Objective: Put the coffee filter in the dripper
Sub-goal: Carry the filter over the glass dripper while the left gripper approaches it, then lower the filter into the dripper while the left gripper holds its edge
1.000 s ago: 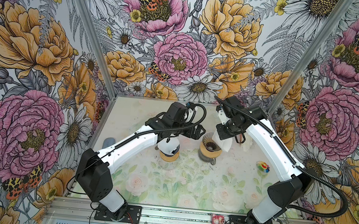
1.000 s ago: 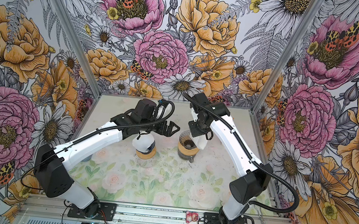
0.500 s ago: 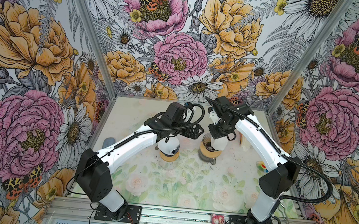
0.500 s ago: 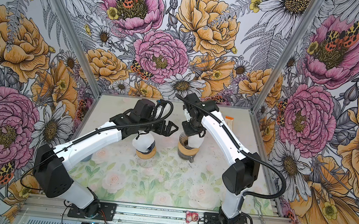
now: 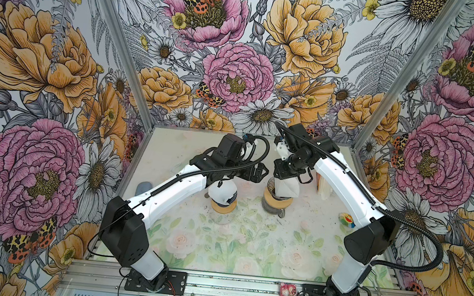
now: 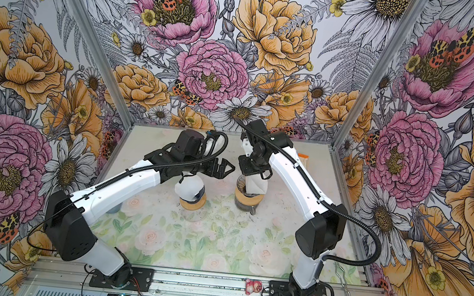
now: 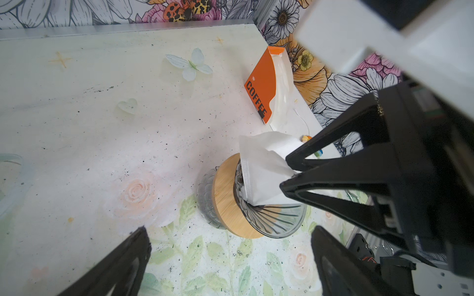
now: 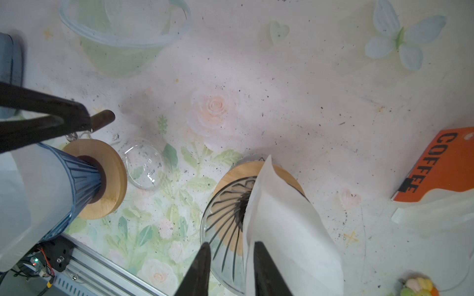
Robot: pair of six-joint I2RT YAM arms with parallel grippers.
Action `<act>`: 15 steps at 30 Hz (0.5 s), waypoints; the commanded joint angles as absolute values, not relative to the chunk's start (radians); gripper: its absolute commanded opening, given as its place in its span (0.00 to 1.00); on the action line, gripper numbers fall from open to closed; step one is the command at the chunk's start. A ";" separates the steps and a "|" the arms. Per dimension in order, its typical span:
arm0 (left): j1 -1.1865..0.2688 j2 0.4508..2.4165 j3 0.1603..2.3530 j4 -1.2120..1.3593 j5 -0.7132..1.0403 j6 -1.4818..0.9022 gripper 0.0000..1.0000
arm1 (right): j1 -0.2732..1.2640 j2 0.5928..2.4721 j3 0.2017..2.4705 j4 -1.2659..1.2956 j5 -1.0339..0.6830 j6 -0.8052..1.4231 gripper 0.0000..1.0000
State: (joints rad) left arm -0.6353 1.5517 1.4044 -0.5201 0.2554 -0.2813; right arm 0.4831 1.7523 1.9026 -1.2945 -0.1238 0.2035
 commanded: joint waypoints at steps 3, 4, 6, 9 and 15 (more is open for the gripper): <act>-0.656 1.589 1.502 -0.519 0.263 -0.284 0.99 | 0.394 1.590 1.810 -1.184 -0.176 0.251 0.38; -0.665 1.601 1.521 -0.527 0.255 -0.290 0.99 | 0.377 1.568 1.783 -1.172 -0.173 0.256 0.39; -0.680 1.625 1.555 -0.551 0.236 -0.311 0.99 | 0.344 1.535 1.727 -1.152 -0.170 0.270 0.42; -0.710 1.666 1.589 -0.578 0.219 -0.360 0.99 | 0.290 1.479 1.617 -1.092 -0.185 0.296 0.47; -0.765 1.730 1.605 -0.598 0.154 -0.486 0.99 | 0.221 1.421 1.459 -0.997 -0.250 0.310 0.58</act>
State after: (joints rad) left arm -0.7498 1.7000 1.5860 -0.5655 0.2050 -0.3992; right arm 0.2337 1.4475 1.4944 -1.0805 -0.1967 0.2928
